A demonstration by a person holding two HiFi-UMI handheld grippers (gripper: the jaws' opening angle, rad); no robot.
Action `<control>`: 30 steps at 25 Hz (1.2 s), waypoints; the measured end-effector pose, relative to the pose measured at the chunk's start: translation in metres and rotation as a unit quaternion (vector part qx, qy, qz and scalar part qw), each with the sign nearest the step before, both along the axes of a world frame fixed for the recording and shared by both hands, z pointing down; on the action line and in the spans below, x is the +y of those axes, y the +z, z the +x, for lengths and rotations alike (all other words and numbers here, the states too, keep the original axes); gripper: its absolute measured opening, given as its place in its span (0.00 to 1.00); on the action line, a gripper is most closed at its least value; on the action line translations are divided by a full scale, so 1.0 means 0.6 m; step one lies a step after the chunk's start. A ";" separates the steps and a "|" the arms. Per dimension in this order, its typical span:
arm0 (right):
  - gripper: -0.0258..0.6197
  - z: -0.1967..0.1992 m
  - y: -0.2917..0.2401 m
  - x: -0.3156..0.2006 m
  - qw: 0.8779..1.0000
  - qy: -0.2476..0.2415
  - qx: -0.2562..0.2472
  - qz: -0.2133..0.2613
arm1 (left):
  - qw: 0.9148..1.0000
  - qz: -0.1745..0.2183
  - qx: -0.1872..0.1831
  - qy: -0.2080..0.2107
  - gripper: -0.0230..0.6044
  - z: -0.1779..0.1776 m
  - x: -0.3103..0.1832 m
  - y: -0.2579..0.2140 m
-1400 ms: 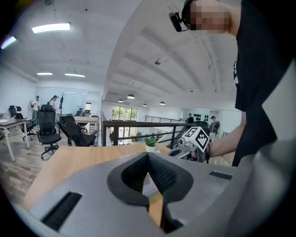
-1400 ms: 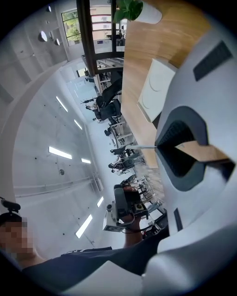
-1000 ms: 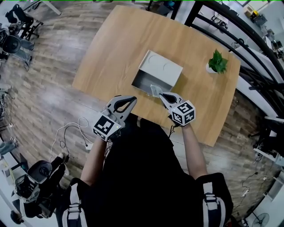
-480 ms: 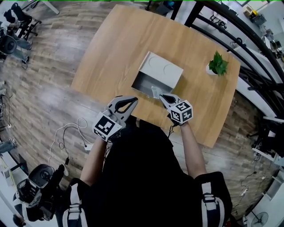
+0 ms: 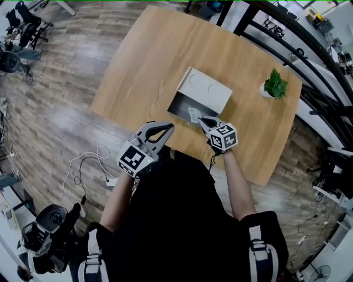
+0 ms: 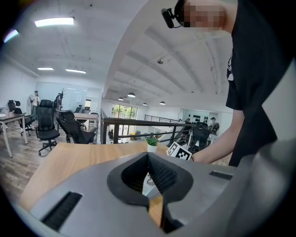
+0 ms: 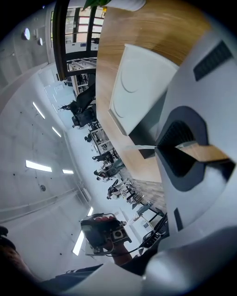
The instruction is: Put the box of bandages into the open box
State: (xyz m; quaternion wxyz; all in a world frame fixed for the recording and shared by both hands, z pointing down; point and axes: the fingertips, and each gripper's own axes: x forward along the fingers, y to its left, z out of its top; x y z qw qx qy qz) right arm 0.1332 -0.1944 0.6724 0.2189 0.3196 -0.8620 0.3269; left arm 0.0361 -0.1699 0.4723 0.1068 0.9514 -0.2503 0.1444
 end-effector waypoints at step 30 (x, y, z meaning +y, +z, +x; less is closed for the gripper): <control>0.08 -0.055 0.117 -0.042 0.990 -0.047 0.107 -0.078 | 1.000 -0.022 0.005 -0.012 0.07 -0.041 -0.049 0.017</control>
